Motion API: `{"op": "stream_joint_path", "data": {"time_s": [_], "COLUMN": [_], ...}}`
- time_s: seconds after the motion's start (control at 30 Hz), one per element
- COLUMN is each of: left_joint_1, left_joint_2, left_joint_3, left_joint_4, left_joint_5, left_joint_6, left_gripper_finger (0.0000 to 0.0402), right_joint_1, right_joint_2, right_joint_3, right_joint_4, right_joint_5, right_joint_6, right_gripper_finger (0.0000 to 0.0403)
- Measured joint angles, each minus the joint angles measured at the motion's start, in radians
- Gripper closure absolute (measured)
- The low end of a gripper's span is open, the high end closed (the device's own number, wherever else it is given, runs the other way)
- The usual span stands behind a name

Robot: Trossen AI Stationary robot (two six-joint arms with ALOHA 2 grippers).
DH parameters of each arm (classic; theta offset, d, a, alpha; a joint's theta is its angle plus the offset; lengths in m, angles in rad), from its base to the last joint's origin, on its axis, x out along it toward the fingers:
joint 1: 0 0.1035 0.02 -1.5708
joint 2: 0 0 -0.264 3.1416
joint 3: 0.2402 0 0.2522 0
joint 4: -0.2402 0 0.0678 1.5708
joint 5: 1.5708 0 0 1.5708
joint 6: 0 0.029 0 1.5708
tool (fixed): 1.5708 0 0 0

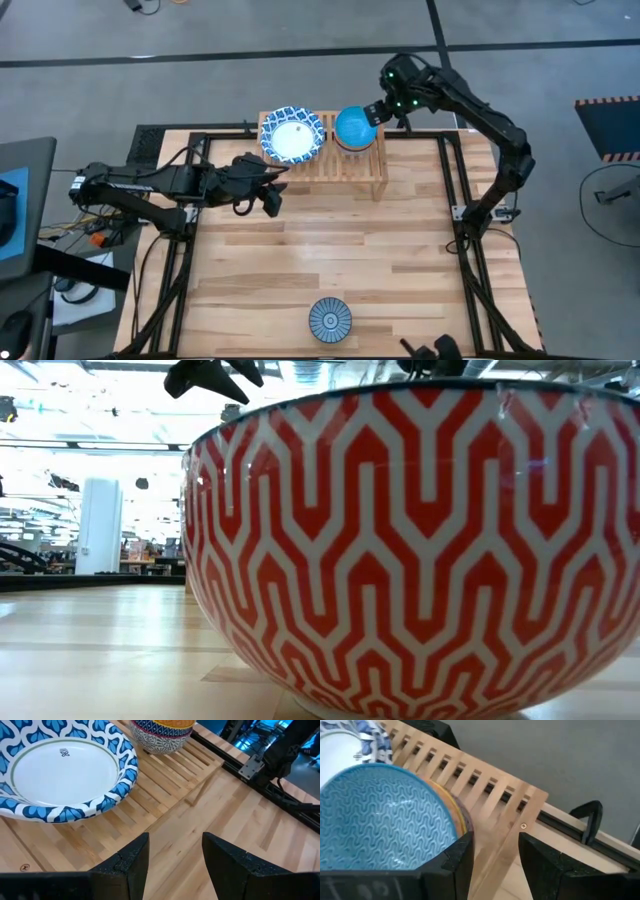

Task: Place and stack bowls onto a shelf
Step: Stack the small light blue bowl on top of the small yellow bowl, then stack the small dark blue bowl on top of the small light blue bowl

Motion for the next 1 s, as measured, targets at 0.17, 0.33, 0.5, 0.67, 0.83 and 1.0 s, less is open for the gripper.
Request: {"op": "stream_joint_path", "data": {"time_s": [0.17, 0.33, 0.5, 0.67, 0.83, 1.0], "left_joint_1": [-0.006, -0.014, -0.049, -0.08, -0.079, -0.102], "left_joint_2": [0.0, 0.0, 0.035, 0.148, 0.255, 0.373], "left_joint_3": [0.0, 0.0, 0.002, 0.002, 0.001, 0.001], "left_joint_4": [0.0, 0.0, 0.006, 0.019, 0.045, 0.178], "left_joint_5": [-0.011, -0.01, 0.07, 0.209, 0.263, 0.458], "left_joint_6": [-0.009, -0.017, 0.075, 0.181, 0.169, 0.151], "left_gripper_finger": [0.0235, 0.0235, 0.0235, 0.0235, 0.0235, 0.0235], "right_joint_1": [0.011, 0.023, 0.065, 0.151, 0.209, 0.261], "right_joint_2": [0.0, -0.015, -0.089, -0.151, -0.173, -0.171], "right_joint_3": [-0.024, -0.02, -0.013, -0.013, -0.013, -0.013], "right_joint_4": [0.004, 0.006, -0.02, -0.084, -0.172, -0.261], "right_joint_5": [0.002, 0.021, 0.056, 0.136, 0.184, 0.21], "right_joint_6": [0.003, 0.008, 0.026, 0.075, 0.145, 0.216], "right_gripper_finger": [0.0225, 0.0225, 0.0225, 0.0225, 0.0225, 0.0225]}}
